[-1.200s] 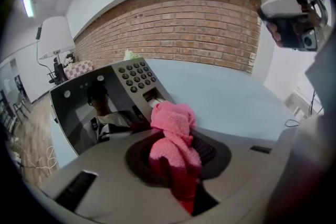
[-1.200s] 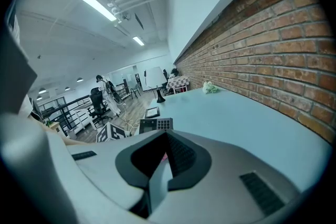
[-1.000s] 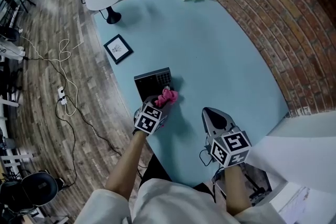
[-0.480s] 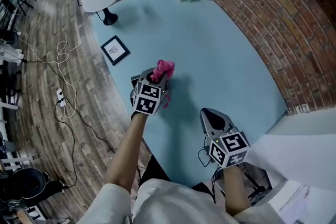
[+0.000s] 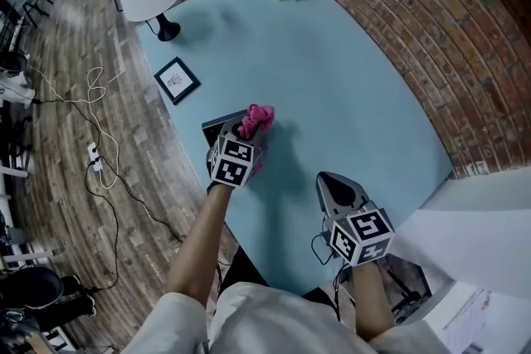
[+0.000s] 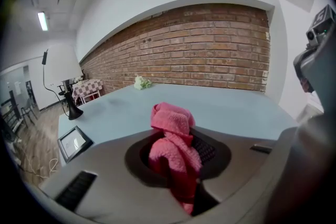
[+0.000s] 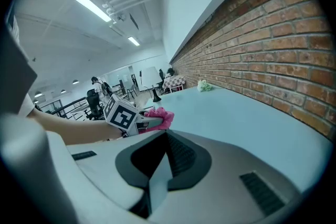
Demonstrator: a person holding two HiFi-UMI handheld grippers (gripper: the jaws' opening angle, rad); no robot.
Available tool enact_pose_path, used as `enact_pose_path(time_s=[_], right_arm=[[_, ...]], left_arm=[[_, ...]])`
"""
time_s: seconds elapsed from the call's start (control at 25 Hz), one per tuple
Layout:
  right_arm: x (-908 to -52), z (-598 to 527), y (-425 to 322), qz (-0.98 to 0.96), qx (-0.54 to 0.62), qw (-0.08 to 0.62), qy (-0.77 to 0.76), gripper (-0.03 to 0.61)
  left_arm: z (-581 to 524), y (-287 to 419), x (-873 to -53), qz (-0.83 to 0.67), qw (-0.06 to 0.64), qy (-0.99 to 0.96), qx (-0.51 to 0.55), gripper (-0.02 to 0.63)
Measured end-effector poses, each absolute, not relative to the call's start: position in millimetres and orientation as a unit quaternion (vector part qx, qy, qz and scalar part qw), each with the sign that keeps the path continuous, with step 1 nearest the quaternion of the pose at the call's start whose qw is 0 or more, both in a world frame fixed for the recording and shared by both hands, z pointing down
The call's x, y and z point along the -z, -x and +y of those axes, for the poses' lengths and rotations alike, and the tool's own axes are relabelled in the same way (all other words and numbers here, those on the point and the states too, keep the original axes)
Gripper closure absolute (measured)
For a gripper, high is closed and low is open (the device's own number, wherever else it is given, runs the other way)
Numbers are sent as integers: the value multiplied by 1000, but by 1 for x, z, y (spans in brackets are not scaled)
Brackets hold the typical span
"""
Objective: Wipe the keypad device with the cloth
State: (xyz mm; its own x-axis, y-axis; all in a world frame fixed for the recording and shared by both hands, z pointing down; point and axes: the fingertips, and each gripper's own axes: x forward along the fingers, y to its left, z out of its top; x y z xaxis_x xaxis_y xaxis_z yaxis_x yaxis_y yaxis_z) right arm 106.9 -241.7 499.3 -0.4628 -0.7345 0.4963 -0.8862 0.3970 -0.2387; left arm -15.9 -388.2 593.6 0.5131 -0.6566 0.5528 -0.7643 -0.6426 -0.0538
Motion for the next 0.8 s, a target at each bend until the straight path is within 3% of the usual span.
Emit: enact_pose_path(time_s=[0.8], right_arm=[[-498, -235, -110, -818, -238, 158, -499, 561]], left_arm=[[-311, -9, -679, -338, 141, -862, -350, 512]])
